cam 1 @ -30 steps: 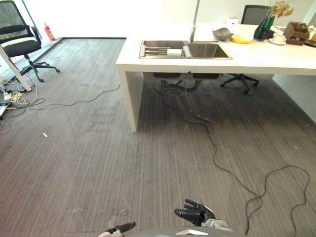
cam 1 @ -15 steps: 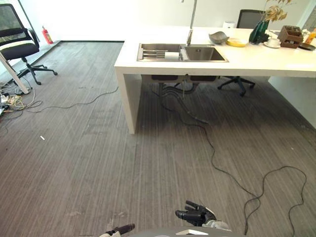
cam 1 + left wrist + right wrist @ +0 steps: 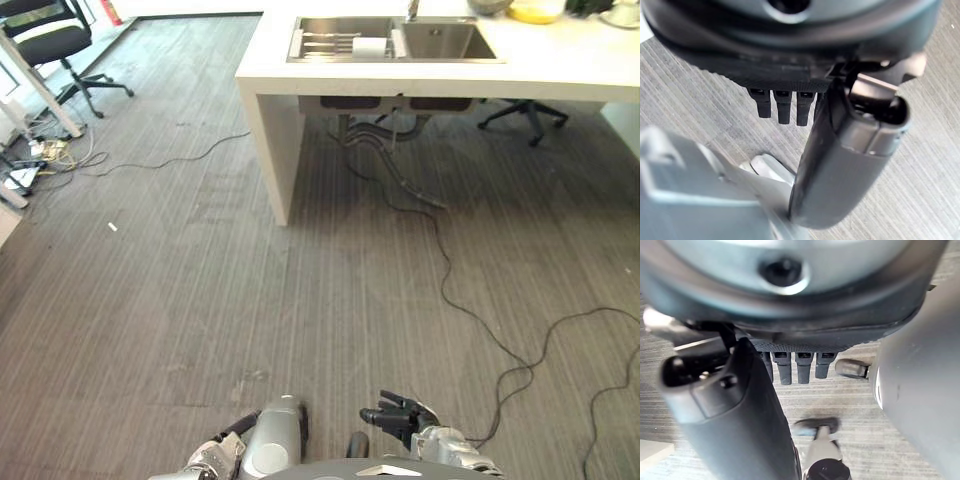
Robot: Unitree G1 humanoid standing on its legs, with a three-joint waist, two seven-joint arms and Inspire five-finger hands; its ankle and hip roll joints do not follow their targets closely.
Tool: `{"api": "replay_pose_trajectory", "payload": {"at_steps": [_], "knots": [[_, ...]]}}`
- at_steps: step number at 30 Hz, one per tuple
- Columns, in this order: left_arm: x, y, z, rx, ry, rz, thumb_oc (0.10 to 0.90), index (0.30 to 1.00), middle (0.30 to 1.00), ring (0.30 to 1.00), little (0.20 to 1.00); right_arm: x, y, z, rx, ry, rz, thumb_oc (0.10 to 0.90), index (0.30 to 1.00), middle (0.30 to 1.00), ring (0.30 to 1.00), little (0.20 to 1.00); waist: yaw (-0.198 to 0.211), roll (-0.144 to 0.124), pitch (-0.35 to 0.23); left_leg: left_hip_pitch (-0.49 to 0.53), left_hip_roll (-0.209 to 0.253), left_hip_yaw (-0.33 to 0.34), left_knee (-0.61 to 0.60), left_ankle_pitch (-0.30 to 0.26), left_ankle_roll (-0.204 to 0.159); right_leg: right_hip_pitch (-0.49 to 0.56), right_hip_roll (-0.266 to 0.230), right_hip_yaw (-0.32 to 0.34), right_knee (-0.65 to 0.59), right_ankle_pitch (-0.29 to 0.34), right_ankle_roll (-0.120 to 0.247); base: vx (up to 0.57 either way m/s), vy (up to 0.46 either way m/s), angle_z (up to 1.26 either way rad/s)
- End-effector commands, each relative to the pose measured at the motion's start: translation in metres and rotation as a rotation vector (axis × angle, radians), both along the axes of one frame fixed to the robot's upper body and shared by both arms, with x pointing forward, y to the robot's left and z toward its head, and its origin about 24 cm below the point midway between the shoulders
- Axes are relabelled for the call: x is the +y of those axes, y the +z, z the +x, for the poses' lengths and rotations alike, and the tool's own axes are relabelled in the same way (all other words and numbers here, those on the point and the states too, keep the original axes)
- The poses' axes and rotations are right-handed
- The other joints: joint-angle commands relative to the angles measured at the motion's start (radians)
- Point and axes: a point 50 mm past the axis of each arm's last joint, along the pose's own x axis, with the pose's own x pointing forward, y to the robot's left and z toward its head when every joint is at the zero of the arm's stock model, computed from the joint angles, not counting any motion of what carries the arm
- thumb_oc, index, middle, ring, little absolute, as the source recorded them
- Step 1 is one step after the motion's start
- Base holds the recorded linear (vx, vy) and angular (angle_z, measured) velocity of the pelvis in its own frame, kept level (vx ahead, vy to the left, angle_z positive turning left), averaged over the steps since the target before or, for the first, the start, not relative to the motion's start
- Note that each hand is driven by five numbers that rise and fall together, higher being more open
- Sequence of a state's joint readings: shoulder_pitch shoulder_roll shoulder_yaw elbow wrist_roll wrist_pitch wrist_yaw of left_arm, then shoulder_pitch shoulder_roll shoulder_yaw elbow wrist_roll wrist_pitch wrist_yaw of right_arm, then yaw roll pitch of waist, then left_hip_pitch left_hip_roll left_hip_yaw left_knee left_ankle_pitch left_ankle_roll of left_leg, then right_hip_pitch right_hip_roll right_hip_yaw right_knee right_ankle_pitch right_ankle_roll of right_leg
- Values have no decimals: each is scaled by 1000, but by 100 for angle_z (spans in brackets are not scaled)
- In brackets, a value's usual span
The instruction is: Place the dishes in the dishwasher.
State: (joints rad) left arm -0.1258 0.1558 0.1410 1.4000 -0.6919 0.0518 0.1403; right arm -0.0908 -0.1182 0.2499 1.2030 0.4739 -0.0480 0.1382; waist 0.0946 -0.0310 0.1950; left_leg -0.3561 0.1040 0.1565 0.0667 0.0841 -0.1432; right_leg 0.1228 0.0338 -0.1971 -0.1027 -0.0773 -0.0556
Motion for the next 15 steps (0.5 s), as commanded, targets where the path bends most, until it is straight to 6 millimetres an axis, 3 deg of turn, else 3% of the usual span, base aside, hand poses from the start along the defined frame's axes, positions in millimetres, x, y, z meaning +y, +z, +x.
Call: {"api": "replay_pose_trajectory", "payload": {"at_steps": [1,3,4,5,6,8,9,11,12,14,15], "knots": [[-32,-12,-44,177,-80,-65,800,900,900,900,900,11,1,-10,-62,-51,41,800,900,900,900,900,30,-19,-103,6,29,-1,-154,102,1,179,-36,96,15,-98,119,486,77,-19],[-31,-12,-47,194,-56,-56,800,900,900,900,900,12,2,-6,-71,-45,35,800,900,900,900,900,52,-20,-112,-1,47,-29,-154,126,-9,215,-27,139,15,-123,116,387,57,-44],[-28,-12,-56,222,-53,-64,800,900,900,900,900,15,2,-5,-70,-43,48,800,900,900,900,900,59,-17,-139,57,64,-19,-154,154,-4,268,-22,188,15,-152,117,506,122,-85],[-23,-11,-57,230,-70,-64,800,900,900,900,900,17,2,-6,-70,-44,55,800,900,900,900,900,59,-22,-149,73,69,-12,-154,199,-15,293,-25,190,15,-159,112,667,172,-101],[-20,-11,-52,217,-82,-56,800,900,900,900,900,19,2,-6,-71,-47,60,800,900,900,900,900,57,-31,-158,83,69,-2,-153,220,-16,311,-30,186,15,-159,115,531,139,-101],[-14,-9,-43,192,-102,-38,800,900,900,900,900,27,1,-10,-71,-69,87,800,900,900,900,900,56,-70,-189,133,38,3,-154,194,16,319,-56,164,67,-129,141,534,157,-69],[-2,-7,-39,184,-117,3,800,900,900,900,900,41,0,-14,-62,-76,129,800,900,900,900,900,51,-111,-202,191,0,-2,-154,146,40,260,-73,150,203,-72,179,458,154,-16],[10,-3,-28,157,-136,47,800,900,900,900,900,54,1,-14,-64,-43,159,800,900,900,900,900,43,-138,-211,225,-16,0,-154,119,65,184,-67,156,370,84,231,310,114,18],[9,-3,-29,158,-136,46,800,900,900,900,900,53,1,-14,-64,-43,158,800,900,900,900,900,42,-141,-213,226,-20,-1,-154,113,64,184,-70,155,373,79,232,221,83,56],[8,-2,-22,148,-168,48,800,900,900,900,900,58,2,-12,-64,-40,170,800,900,900,900,900,24,-142,-204,277,-35,-18,-154,72,95,88,-73,140,557,196,273,304,167,60],[3,-2,-18,159,-182,12,800,900,900,900,900,62,3,-7,-68,-45,191,800,900,900,900,900,4,-102,-177,335,-24,-43,-154,50,122,-13,-87,85,755,271,280,326,202,27]]}}
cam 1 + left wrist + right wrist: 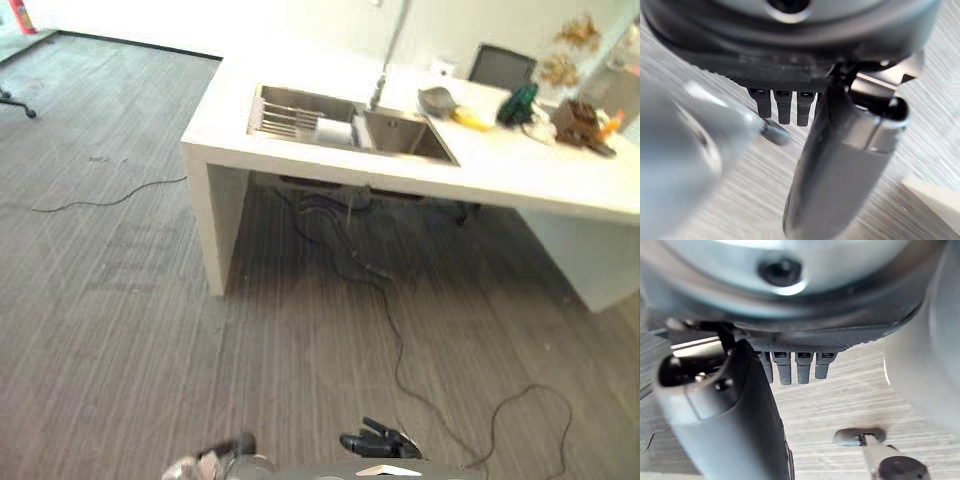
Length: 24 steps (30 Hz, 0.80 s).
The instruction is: Place the dishes in the dishwasher.
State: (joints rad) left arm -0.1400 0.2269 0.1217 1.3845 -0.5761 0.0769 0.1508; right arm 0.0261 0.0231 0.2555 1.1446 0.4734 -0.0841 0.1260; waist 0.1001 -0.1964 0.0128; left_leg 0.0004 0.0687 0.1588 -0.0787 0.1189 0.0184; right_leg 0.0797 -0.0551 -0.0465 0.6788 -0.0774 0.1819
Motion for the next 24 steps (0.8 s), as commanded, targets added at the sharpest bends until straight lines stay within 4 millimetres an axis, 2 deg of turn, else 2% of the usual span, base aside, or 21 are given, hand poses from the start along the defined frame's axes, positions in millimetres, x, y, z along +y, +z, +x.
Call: {"api": "replay_pose_trajectory", "payload": {"at_steps": [1,2,3,4,6,7,8,10,11,13,14,15,16,17,18,19,20,21,22,23,24], "knots": [[-25,-11,-26,146,-52,-82,800,900,900,900,900,6,9,24,-92,-23,50,800,900,900,900,900,-4,60,4,-20,6,-47,-9,8,-40,31,-3,-67,-23,264,44,381,228,14],[-24,-10,-27,156,-8,-80,800,900,900,900,900,8,8,22,-77,-10,51,800,900,900,900,900,-7,79,7,-4,18,-51,-9,-3,-34,-5,-16,-95,11,263,38,305,112,38],[-23,-10,-25,166,16,-73,800,900,900,900,900,8,8,24,-81,-3,55,800,900,900,900,900,-28,80,12,12,5,-79,-9,-20,-32,-59,-21,-115,35,201,18,423,136,45],[-26,-10,-25,173,-12,-61,800,900,900,900,900,8,10,28,-99,4,55,800,900,900,900,900,-46,81,25,32,-5,-100,-9,-34,-31,-112,-9,-120,-11,160,2,412,55,41],[-33,-11,-22,159,-23,-72,800,900,900,900,900,5,12,33,-125,2,50,800,900,900,900,900,-75,89,38,58,-19,-124,-9,-49,-38,-182,15,-118,-168,92,-36,467,-27,27],[-30,-9,-15,101,70,-55,800,900,900,900,900,-3,12,35,-123,-12,32,800,900,900,900,900,-92,72,39,97,-48,-154,-9,-95,-50,-172,13,-89,-453,66,-58,421,-67,61],[-30,-9,-14,100,70,-55,800,900,900,900,900,-3,12,36,-124,-12,32,800,900,900,900,900,-94,74,40,96,-46,-156,-9,-92,-51,-165,15,-92,-468,77,-58,444,-89,82],[-11,1,12,-92,357,-3,800,900,900,900,900,-12,11,36,-116,-54,12,800,900,900,900,900,-100,67,37,119,-56,-189,-9,-130,-58,-176,11,-23,-669,118,-53,310,-49,90],[-3,5,18,-139,458,27,800,900,900,900,900,-14,10,33,-105,-63,7,800,900,900,900,900,-104,69,36,128,-57,-202,-9,-148,-62,-197,-3,6,-714,147,-40,352,-50,117],[-6,9,31,-194,494,44,800,900,900,900,900,-13,10,32,-103,-64,5,800,900,900,900,900,-117,76,31,149,-56,-218,-9,-167,-68,-228,-17,34,-741,189,-24,375,-96,128],[-3,29,73,-349,533,69,800,900,900,900,900,-17,6,23,-61,-33,-15,800,900,900,900,900,-131,71,7,176,-65,-232,-9,-194,-73,-212,-26,50,-747,206,-27,373,-180,72],[-6,39,92,-428,442,114,800,900,900,900,900,-21,5,22,-57,-37,-27,800,900,900,900,900,-139,66,8,181,-71,-235,-9,-194,-76,-209,-38,46,-750,227,-28,270,-151,24],[-6,39,92,-428,442,114,800,900,900,900,900,-21,5,22,-57,-37,-27,800,900,900,900,900,-139,66,8,181,-71,-235,-9,-194,-76,-209,-38,46,-750,227,-28,103,-101,25],[-32,79,141,-655,364,125,800,900,900,900,900,-26,5,20,-59,-34,-54,800,900,900,900,900,-141,78,5,185,-71,-243,-9,-201,-76,-194,-47,34,-762,233,-29,225,-156,13],[-67,106,162,-782,178,156,800,900,900,900,900,-23,12,35,-107,-58,-50,800,900,900,900,900,-142,100,-6,189,-60,-250,-9,-215,-79,-172,-41,22,-766,220,-35,232,-158,5],[-69,106,161,-778,176,158,800,900,900,900,900,-24,11,34,-105,-60,-52,800,900,900,900,900,-141,103,-6,192,-57,-251,-9,-217,-80,-169,-38,19,-766,218,-36,203,-163,5],[-72,125,169,-876,87,225,800,900,900,900,900,-25,13,39,-126,-71,-65,800,900,900,900,900,-140,113,-8,192,-51,-250,-9,-216,-84,-162,-36,15,-766,216,-39,101,-132,50],[-68,152,179,-970,-43,388,800,900,900,900,900,-29,15,42,-139,-78,-81,800,900,900,900,900,-141,123,-9,196,-43,-249,-9,-218,-88,-156,-32,8,-766,212,-38,172,-199,64],[-60,178,184,-1063,-71,525,800,900,900,900,900,-31,17,46,-158,-76,-94,800,900,900,900,900,-142,133,-13,205,-33,-240,-9,-224,-94,-145,-27,4,-766,204,-37,205,-200,29],[-53,196,186,-1119,-92,639,800,900,900,900,900,-34,18,48,-163,-83,-99,800,900,900,900,900,-141,142,-14,221,-21,-231,-9,-220,-100,-130,-18,6,-766,195,-40,205,-173,-25],[-45,206,187,-1142,-103,724,800,900,900,900,900,-38,18,50,-170,-87,-109,800,900,900,900,900,-140,148,-10,231,-14,-222,-4,-212,-106,-116,-12,11,-766,186,-44,172,-159,-46]]}}
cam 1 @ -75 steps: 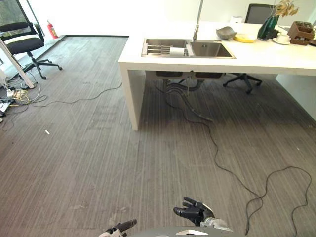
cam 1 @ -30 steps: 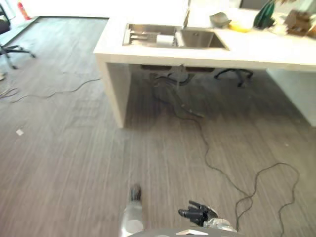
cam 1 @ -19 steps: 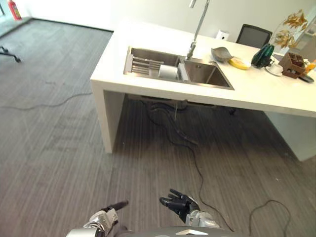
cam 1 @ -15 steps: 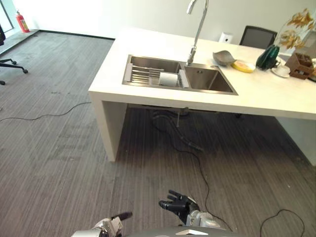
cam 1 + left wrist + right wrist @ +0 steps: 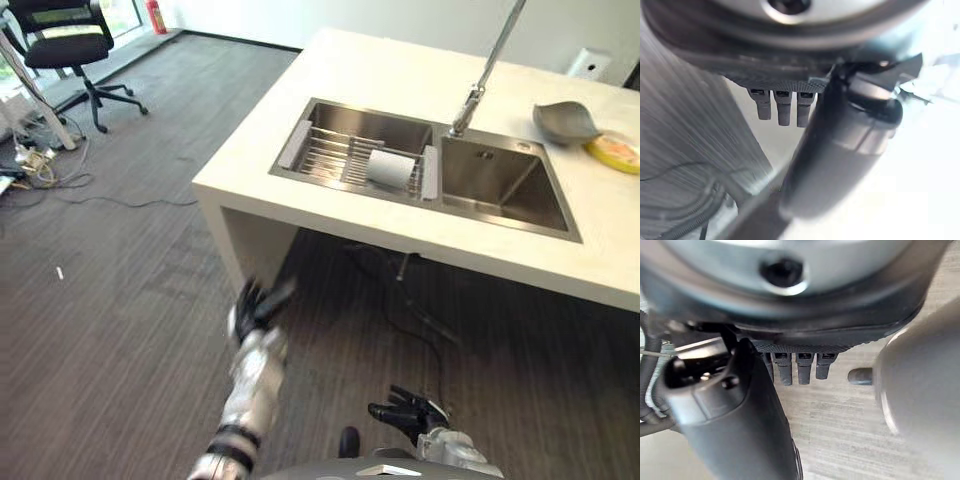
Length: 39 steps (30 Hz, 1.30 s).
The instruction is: Place the dishes in the dishwasher.
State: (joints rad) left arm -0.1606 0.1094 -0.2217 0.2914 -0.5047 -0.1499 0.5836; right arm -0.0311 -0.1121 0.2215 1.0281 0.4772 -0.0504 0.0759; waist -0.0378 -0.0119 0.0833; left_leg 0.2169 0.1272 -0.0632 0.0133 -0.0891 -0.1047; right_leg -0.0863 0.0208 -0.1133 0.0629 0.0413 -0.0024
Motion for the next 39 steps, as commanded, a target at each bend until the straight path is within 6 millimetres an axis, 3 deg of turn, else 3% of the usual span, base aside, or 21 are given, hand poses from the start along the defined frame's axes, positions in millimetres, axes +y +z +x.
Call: {"api": "replay_pose_trajectory", "payload": {"at_steps": [1,2,3,4,5,7,10,11,12,13,15,18,19,23,25,28,31,35,37,38,39], "knots": [[64,49,19,-209,285,457,800,900,900,900,900,8,3,8,-57,-52,25,800,900,900,900,900,-5,-35,-75,-4,-70,10,-31,-6,5,67,-84,81,-150,58,131,140,-167,-43],[71,70,22,-281,310,549,800,900,900,900,900,3,3,7,-62,-64,20,800,900,900,900,900,-11,-34,-67,-40,-72,18,59,10,-16,85,-81,81,-150,46,120,87,-115,-25],[71,70,22,-281,310,549,800,900,900,900,900,3,3,7,-62,-64,20,800,900,900,900,900,-11,-34,-67,-40,-72,18,59,10,-16,85,-81,81,-150,46,120,133,-173,-21],[79,100,28,-372,309,720,800,900,900,900,900,-3,3,3,-68,-52,15,800,900,900,900,900,-17,-33,-52,-105,-67,30,221,85,-70,116,-80,75,-150,26,102,125,-184,-14],[81,120,29,-436,319,791,800,900,900,900,900,-7,4,2,-73,-35,-6,800,900,900,900,900,-8,-40,-34,-143,-83,31,332,130,-91,128,-90,74,-150,20,98,152,-220,-8],[80,134,30,-477,307,816,800,900,900,900,900,-8,5,3,-81,-24,-24,800,900,900,900,900,11,-50,-6,-224,-127,15,445,149,-98,143,-102,75,-150,14,86,104,-115,6],[84,147,32,-495,313,840,800,900,900,900,900,-9,-4,-16,-6,-24,-32,800,900,900,900,900,26,-45,0,-289,-75,77,322,151,-66,181,-102,81,-150,-17,83,231,13,2],[83,151,34,-490,289,876,800,900,900,900,900,-12,-7,-25,27,-34,-36,800,900,900,900,900,29,-39,-6,-281,-40,104,191,130,-47,194,-100,81,-150,-32,89,344,122,4],[79,156,36,-504,262,889,800,900,900,900,900,-12,-9,-32,46,-47,-35,800,900,900,900,900,34,-29,-10,-276,-14,115,73,153,-37,209,-94,81,-150,-46,96,395,142,1],[77,155,37,-491,230,907,800,900,900,900,900,-12,-11,-37,61,-50,-39,800,900,900,900,900,42,-20,-13,-288,2,114,-33,182,-39,227,-90,83,-150,-67,100,335,105,-6],[72,155,38,-483,170,839,800,900,900,900,900,-13,-11,-37,64,-62,-47,800,900,900,900,900,44,-9,-18,-337,30,123,-101,213,-62,253,-91,80,-150,-97,108,307,105,-1],[75,153,32,-488,190,778,800,900,900,900,900,-8,-11,-36,62,-65,-46,800,900,900,900,900,49,10,-47,-306,40,124,-101,231,-69,285,-88,88,-150,-118,122,291,149,-36],[72,154,32,-493,158,775,800,900,900,900,900,-8,-8,-29,35,-110,-40,800,900,900,900,900,36,4,-79,-268,16,134,-101,210,-59,282,-112,90,-150,-107,136,261,164,-83],[68,160,30,-526,81,808,800,900,900,900,900,-11,-7,-26,22,-136,-67,800,900,900,900,900,38,-17,-89,-243,-10,142,-101,185,-39,296,-139,100,-150,-83,145,151,127,-45],[64,170,31,-564,-8,860,800,900,900,900,900,-16,-6,-22,19,-214,-55,800,900,900,900,900,26,-17,-58,-225,-12,156,-101,175,-7,176,-119,106,96,-79,175,66,210,-36],[65,180,31,-583,-35,927,800,900,900,900,900,-10,-7,-19,34,-142,-52,800,900,900,900,900,21,-4,-37,-218,-9,156,-101,162,2,93,-113,96,197,-56,204,31,127,-14],[60,169,25,-562,-183,874,800,900,900,900,900,-9,-14,-35,110,-50,-75,800,900,900,900,900,21,-2,-35,-180,-28,203,-101,118,7,48,-183,-90,-21,1,186,134,103,-36],[56,165,20,-560,-243,907,800,900,900,900,900,-5,-17,-44,143,-20,-73,800,900,900,900,900,27,-6,-38,-173,-37,212,-101,115,11,102,-192,-92,-65,8,191,23,37,-35],[50,166,20,-582,-313,902,800,900,900,900,900,-7,-16,-41,133,-30,-68,800,900,900,900,900,22,-12,-45,-181,-43,204,-101,117,10,121,-172,-43,-92,-6,179,70,22,11],[49,162,20,-554,-415,939,800,900,900,900,900,-11,-16,-44,138,-27,-72,800,900,900,900,900,20,-15,-64,-174,-52,205,-101,107,7,153,-167,-8,-145,-3,172,113,1,42],[55,161,18,-503,-510,992,800,900,900,900,900,-16,-15,-40,127,-33,-73,800,900,900,900,900,30,-2,-79,-158,-47,219,-101,103,5,169,-174,-33,-150,-7,176,113,1,42]]}}
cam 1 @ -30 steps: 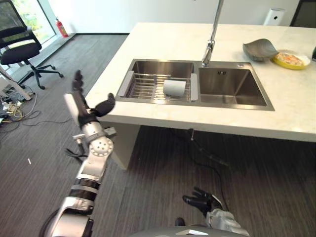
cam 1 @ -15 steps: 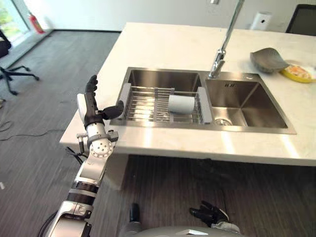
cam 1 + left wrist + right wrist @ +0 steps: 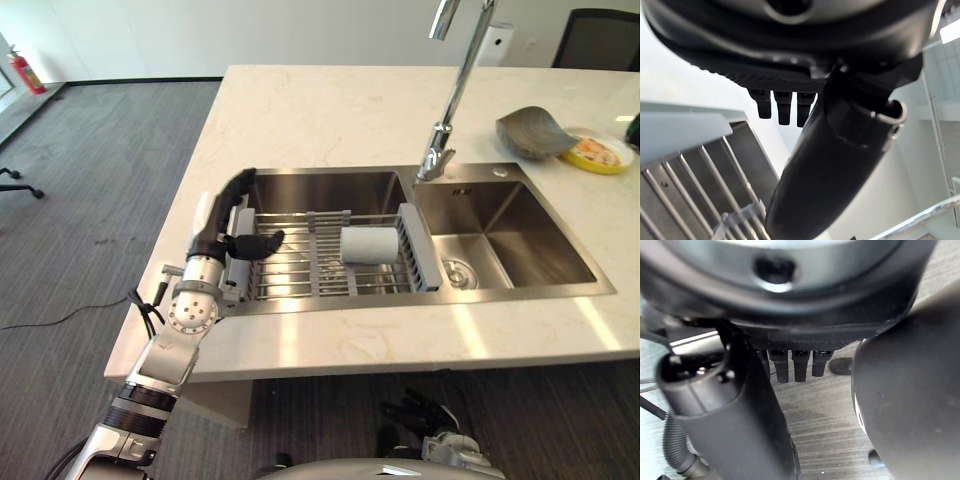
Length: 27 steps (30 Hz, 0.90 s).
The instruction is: Place the dishes in the dishwasher.
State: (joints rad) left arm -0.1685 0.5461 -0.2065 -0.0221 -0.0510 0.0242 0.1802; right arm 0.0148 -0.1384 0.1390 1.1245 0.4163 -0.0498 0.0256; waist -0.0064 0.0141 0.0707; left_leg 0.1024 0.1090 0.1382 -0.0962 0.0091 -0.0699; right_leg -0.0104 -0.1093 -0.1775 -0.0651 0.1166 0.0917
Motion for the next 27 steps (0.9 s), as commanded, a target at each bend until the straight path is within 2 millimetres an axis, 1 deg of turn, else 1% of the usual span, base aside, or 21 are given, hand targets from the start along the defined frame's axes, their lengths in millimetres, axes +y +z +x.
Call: {"api": "replay_pose_trajectory", "payload": {"at_steps": [1,4,5,6,7,9,11,12,15,17,18,19,21,22,27], "knots": [[2,79,9,-266,-170,103,800,900,900,900,900,13,-1,-3,-14,43,43,800,900,900,900,900,-1,-28,-66,-44,-29,18,9,5,-30,93,-44,31,-22,-83,82,51,-15,-8],[2,80,10,-228,-223,154,800,900,900,900,900,6,1,3,-29,14,35,800,900,900,900,900,-4,-20,-75,-34,-30,12,9,2,-30,109,-33,48,-22,-98,76,34,-20,-17],[0,81,10,-208,-252,187,800,900,900,900,900,7,2,6,-38,25,41,800,900,900,900,900,-6,-14,-78,-24,-27,12,9,-2,-32,118,-32,42,-22,-104,74,46,-40,-16],[0,81,10,-208,-252,187,800,900,900,900,900,7,2,6,-38,25,41,800,900,900,900,900,-6,-14,-78,-24,-27,12,9,-2,-32,118,-32,42,-22,-104,74,48,-66,7],[-3,76,12,-192,-236,190,800,900,900,900,900,11,2,6,-42,37,43,800,900,900,900,900,-11,-10,-80,-17,-25,13,9,-4,-33,127,-26,46,-22,-110,69,37,-57,8],[-6,75,15,-193,-231,217,800,900,900,900,900,10,3,7,-51,36,40,800,900,900,900,900,-16,-7,-80,-15,-23,12,9,-4,-34,130,-22,50,-22,-113,64,29,-48,5],[-11,76,18,-186,-245,287,800,900,900,900,900,7,6,13,-82,24,26,800,900,900,900,900,-25,2,-79,-12,-20,11,9,-4,-36,132,-16,47,-22,-115,61,9,-62,-2],[-18,79,22,-186,-271,358,800,900,900,900,900,3,8,17,-94,10,18,800,900,900,900,900,-29,11,-78,-11,-13,16,9,0,-41,131,-11,44,-22,-117,60,12,-85,-3],[-32,75,27,-147,-334,450,800,900,900,900,900,4,8,18,-93,30,12,800,900,900,900,900,-42,27,-78,-7,1,25,9,5,-48,126,-3,46,-22,-119,59,11,-67,0],[-36,73,28,-129,-346,453,800,900,900,900,900,3,8,19,-93,31,9,800,900,900,900,900,-43,32,-78,-5,5,31,9,5,-49,123,-1,51,-22,-118,60,0,-41,-16],[-41,70,28,-113,-364,447,800,900,900,900,900,5,7,17,-85,42,6,800,900,900,900,900,-50,41,-78,-2,11,43,9,6,-50,119,1,58,-22,-119,62,-7,-16,-22],[-41,70,28,-113,-365,447,800,900,900,900,900,5,7,17,-85,41,6,800,900,900,900,900,-49,41,-79,-2,12,44,9,6,-51,119,1,59,-22,-119,62,-7,-25,-20],[-49,66,30,-99,-387,471,800,900,900,900,900,5,7,16,-81,55,-2,800,900,900,900,900,-57,50,-78,4,18,53,9,5,-52,118,4,68,-22,-120,61,6,-30,-19],[-57,68,31,-100,-417,481,800,900,900,900,900,4,7,18,-85,68,-11,800,900,900,900,900,-64,56,-81,7,22,58,9,5,-54,119,7,70,-22,-122,58,11,-32,-17],[-66,66,34,-88,-441,485,800,900,900,900,900,3,10,24,-109,74,-14,800,900,900,900,900,-75,67,-84,11,29,57,9,6,-57,127,14,69,-22,-129,53,14,-22,-8]]}}
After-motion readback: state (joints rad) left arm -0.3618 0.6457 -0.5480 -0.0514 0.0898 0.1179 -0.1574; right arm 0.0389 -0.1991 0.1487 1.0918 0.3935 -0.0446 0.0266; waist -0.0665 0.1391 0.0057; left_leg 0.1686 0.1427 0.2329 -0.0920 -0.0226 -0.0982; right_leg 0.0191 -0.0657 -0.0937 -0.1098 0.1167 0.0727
